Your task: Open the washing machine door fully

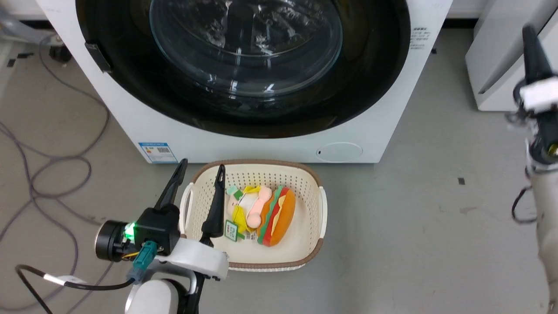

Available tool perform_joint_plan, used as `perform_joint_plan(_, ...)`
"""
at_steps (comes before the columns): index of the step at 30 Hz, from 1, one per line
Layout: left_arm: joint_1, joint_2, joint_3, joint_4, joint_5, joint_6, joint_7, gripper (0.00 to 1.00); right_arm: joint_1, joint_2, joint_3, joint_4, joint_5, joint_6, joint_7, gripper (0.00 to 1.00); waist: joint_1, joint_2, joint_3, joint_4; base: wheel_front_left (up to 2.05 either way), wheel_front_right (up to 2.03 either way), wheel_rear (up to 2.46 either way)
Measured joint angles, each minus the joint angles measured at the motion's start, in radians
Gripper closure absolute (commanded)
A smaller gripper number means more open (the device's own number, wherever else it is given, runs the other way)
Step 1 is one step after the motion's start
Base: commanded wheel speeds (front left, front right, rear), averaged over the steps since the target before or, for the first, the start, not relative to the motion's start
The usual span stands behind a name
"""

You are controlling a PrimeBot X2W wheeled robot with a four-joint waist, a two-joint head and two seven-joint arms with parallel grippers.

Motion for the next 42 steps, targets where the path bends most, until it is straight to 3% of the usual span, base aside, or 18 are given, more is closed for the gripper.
perform_joint_plan(10, -0.042, 0.0, -0.026, -0.025, 0.0, -0.005, -0.021, 0.0, -0.301, -0.046, 0.132, 0.209, 0.023, 0.0, 0.125, 1.0, 0.0001, 0.0, 0.071, 0.014, 0.0, 0.0, 0.0)
perform_joint_plan(14, -0.06, 0.0, -0.032, -0.032, 0.0, -0.008, -0.028, 0.0, -0.404, -0.047, 0.197, 0.264, 0.023, 0.0, 0.216, 1.0, 0.0001, 0.0, 0.1, 0.021, 0.0, 0.0, 0.0)
perform_joint_plan(15, -0.074, 0.0, -0.035, -0.035, -0.002, -0.009, -0.034, 0.0, -0.47, -0.044, 0.242, 0.298, 0.023, 0.0, 0.291, 1.0, 0.0001, 0.0, 0.121, 0.026, 0.0, 0.0, 0.0)
perform_joint_plan(22, -0.098, 0.0, -0.052, -0.039, -0.012, -0.009, -0.046, 0.0, -0.578, -0.041, 0.314, 0.372, 0.045, 0.0, 0.419, 1.0, 0.0, 0.0, 0.164, 0.042, 0.0, 0.0, 0.0)
perform_joint_plan(42, -0.177, 0.0, -0.103, -0.053, -0.034, -0.006, -0.09, 0.0, -0.867, -0.014, 0.43, 0.574, 0.172, 0.0, 0.602, 1.0, 0.0, -0.0001, 0.29, 0.069, 0.0, 0.0, 0.0)
